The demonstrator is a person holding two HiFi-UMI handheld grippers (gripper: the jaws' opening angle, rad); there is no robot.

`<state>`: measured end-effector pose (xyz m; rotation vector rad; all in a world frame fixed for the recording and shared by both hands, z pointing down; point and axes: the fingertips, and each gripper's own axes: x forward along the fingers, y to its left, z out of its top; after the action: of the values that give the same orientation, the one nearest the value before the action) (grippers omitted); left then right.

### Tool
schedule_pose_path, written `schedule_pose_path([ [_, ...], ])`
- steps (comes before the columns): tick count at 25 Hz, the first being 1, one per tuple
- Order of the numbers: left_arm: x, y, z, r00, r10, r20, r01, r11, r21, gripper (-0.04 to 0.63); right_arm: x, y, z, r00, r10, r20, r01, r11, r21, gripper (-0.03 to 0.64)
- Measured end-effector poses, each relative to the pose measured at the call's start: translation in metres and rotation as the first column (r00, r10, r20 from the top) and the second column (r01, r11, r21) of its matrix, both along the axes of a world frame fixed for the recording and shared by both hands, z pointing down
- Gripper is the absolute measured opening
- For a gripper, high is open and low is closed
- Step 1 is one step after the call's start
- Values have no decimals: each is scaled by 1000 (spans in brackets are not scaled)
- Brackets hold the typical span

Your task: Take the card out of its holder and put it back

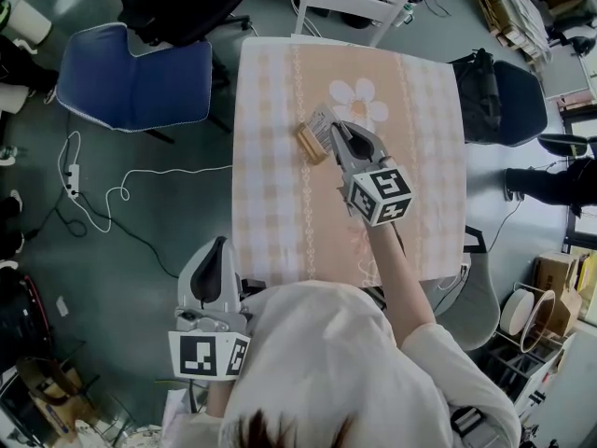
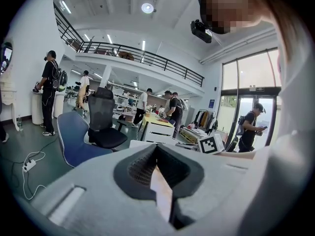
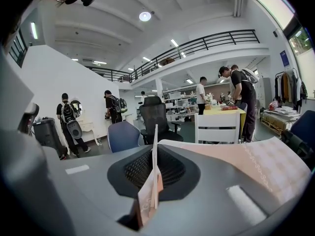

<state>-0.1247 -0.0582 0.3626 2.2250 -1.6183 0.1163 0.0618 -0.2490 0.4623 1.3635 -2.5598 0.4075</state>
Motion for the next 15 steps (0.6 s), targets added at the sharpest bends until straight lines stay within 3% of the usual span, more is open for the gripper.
schedule_pose_path([
  [15, -1, 0, 0, 1000, -5, 0, 5, 1000, 2, 0, 2, 3, 2, 1000, 15, 21, -15, 1000, 6, 15],
])
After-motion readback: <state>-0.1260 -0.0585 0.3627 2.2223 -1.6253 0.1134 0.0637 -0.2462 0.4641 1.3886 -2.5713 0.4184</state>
